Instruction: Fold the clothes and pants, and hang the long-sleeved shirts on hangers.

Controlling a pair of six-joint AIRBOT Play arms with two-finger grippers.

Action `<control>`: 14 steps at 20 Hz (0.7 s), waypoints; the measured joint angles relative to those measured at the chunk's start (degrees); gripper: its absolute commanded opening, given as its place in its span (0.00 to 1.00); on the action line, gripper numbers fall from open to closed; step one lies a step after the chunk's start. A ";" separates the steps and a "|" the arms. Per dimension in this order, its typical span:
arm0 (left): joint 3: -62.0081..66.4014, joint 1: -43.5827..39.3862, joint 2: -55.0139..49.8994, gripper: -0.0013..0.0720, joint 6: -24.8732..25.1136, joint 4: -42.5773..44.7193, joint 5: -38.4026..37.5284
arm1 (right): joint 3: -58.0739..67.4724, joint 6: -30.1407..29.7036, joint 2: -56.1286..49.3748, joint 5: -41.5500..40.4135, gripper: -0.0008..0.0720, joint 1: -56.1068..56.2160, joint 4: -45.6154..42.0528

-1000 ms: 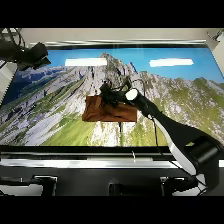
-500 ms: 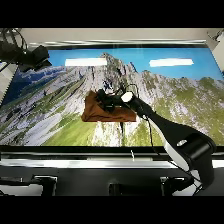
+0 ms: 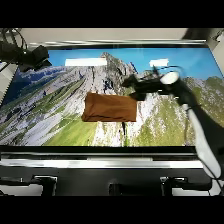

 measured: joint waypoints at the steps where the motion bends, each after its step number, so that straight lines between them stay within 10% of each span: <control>1: 0.00 0.00 0.00 0.04 0.00 0.00 -0.15 | -0.02 -1.49 0.07 2.56 0.97 -3.39 -0.98; 14: 0.00 0.00 0.00 0.04 0.15 0.00 -1.49 | -0.02 -18.97 -14.99 13.35 0.97 -9.81 1.36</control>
